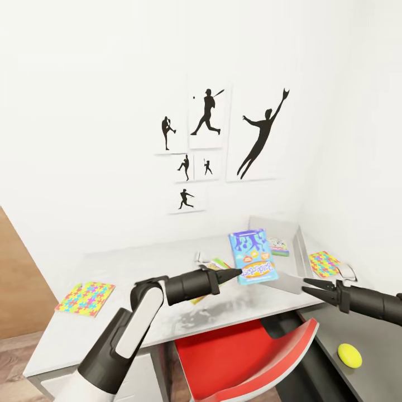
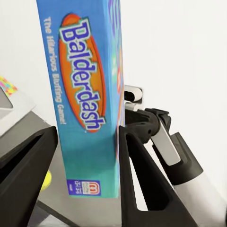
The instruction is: Put all the toys in the child's room - the three board games (two on the bed and one on the table), the two jigsaw puzzles on the table, and the tennis ball on the table - inside the toy box on the table in the child's room.
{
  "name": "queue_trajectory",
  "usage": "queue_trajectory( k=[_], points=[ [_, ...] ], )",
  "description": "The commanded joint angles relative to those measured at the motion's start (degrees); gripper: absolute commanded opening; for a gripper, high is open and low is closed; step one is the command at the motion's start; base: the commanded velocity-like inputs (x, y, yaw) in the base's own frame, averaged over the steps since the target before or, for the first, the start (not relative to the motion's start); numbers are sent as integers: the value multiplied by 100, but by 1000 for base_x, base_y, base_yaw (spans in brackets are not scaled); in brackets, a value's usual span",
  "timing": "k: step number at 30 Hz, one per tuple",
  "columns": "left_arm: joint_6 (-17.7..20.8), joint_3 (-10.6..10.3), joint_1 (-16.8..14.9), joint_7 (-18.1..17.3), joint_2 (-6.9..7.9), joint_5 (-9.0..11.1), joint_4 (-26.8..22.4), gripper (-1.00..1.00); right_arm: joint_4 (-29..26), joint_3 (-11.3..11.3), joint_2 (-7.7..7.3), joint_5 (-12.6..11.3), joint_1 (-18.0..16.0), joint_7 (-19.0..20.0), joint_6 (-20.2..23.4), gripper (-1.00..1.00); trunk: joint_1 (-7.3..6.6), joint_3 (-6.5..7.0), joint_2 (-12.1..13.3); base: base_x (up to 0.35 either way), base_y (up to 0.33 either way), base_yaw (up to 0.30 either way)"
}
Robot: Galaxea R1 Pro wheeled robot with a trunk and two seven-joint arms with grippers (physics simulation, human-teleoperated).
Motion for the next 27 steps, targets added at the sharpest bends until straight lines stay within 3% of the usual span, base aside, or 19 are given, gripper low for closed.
queue_trajectory(
  k=[1,7,11,15,17,23,27],
  points=[
    [30,-43,-37,-6,-1,32,39,-100,12,-1,-17,-21,-8,12,51,100,2,-11,-10,0,0,0],
    [-16,-172,-113,-29,32,32,142,-100,89,9,-226,-136,-11,27,120,100,2,-11,-10,0,0,0],
    [-34,-274,-136,-61,68,28,180,-100,272,86,-530,-685,-7,33,148,100,2,-11,-10,0,0,0],
    [-44,-494,-143,-69,89,-8,200,-100,342,218,-710,-987,-5,34,151,100,2,-11,-10,0,0,0],
    [-45,-546,-144,-70,89,-45,205,-100,352,245,-737,-1029,-5,35,151,100,2,-11,-10,0,0,0],
    [-50,-744,-147,-75,72,-413,228,-100,381,323,-819,-1155,-4,35,156,100,2,-11,-10,0,0,0],
    [-63,-981,-147,-74,55,-585,233,-100,393,336,-838,-1185,-8,35,175,100,2,-11,-10,0,0,0]
  ],
)
